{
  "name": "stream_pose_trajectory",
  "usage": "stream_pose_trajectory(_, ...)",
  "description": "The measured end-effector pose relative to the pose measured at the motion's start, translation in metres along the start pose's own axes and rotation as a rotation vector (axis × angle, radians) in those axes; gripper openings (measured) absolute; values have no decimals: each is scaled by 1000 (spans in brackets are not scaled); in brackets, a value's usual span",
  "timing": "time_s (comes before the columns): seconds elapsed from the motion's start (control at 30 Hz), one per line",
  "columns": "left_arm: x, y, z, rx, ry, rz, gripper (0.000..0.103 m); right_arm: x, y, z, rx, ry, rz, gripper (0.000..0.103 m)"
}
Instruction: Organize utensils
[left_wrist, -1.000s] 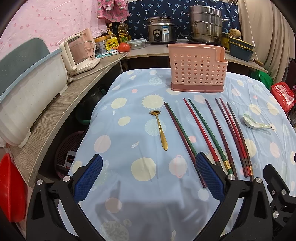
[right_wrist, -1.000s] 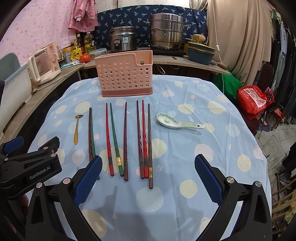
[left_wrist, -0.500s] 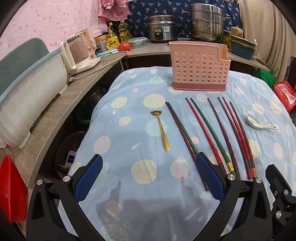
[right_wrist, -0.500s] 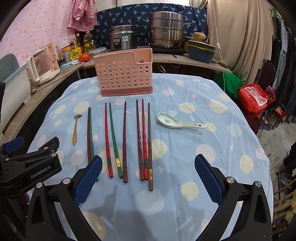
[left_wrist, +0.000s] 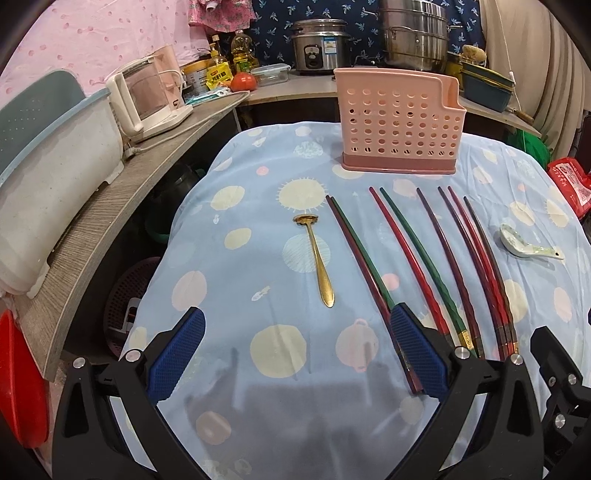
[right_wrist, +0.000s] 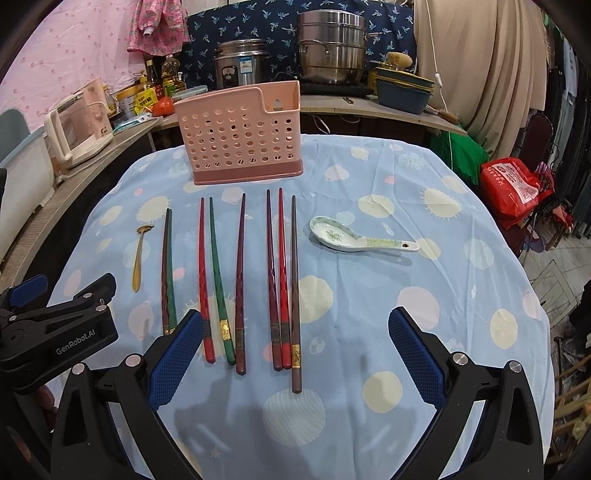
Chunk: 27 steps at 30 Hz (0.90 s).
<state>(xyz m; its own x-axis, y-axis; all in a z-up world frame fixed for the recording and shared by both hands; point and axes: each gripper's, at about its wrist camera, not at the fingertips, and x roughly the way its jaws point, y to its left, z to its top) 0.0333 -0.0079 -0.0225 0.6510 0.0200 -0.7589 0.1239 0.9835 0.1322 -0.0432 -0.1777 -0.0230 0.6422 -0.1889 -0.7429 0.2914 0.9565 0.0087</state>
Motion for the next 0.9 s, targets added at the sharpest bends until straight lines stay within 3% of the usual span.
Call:
stream_pose_trajectory(0.3, 37, 19, 7, -66, 51, 30, 95, 20, -13, 6, 12, 18, -27, 96)
stream_pose_trajectory(0.67, 78, 14, 13, -65, 118, 3, 80, 47, -25, 13, 38, 61, -44, 96)
stream_pose_trajectory(0.9, 95, 5, 19, -63, 131, -47, 61, 58, -27, 18, 41, 76, -51, 96)
